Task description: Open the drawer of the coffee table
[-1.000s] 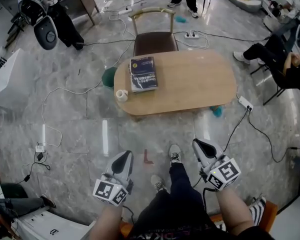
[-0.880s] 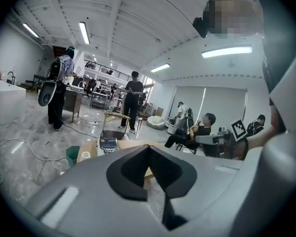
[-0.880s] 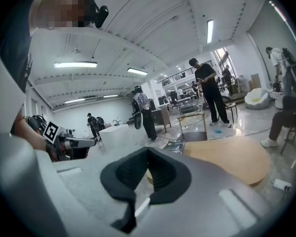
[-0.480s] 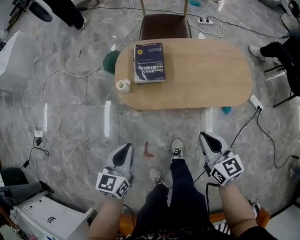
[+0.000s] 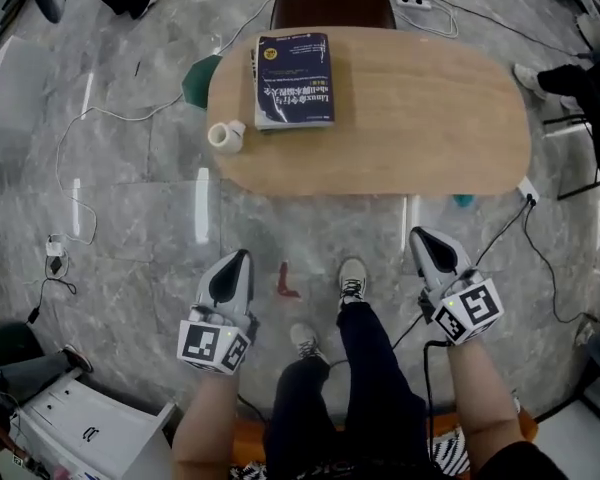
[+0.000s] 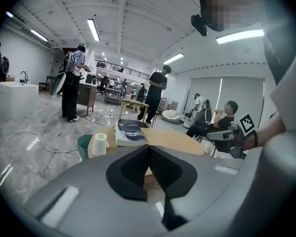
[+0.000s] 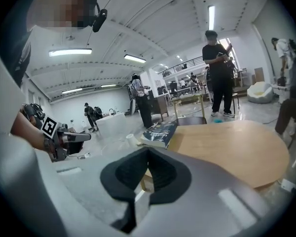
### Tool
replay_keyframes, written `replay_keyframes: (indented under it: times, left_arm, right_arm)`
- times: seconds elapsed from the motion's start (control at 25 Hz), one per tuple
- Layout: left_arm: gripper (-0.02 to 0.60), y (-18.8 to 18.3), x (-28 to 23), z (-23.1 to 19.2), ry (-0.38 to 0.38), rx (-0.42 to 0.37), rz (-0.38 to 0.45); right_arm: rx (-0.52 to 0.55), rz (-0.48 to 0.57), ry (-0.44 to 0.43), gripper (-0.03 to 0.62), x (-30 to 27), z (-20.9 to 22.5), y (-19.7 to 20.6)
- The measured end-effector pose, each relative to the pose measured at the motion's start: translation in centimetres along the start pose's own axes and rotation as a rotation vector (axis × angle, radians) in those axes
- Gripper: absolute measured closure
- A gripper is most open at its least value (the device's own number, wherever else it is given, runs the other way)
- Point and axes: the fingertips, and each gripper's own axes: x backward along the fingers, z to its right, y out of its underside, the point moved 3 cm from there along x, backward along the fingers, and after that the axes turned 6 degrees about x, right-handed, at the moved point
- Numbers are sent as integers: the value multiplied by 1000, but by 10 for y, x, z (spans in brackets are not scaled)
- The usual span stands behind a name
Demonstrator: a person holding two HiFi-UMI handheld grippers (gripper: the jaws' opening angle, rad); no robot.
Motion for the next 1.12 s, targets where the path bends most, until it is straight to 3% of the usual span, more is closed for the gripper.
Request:
replay_keyframes:
  times: [0.48, 0.96, 1.12]
  left_arm:
    - [574, 141, -50, -67, 17, -21, -11]
    - [574, 218, -118, -144, 0, -115, 111]
    - [530, 232, -135, -170, -32, -127, 160]
  right_arm:
    - [34, 11, 60, 571, -44, 24, 136]
    - [91, 67, 74, 535, -112, 65, 244]
    - [83, 110, 96, 508, -133, 82, 274]
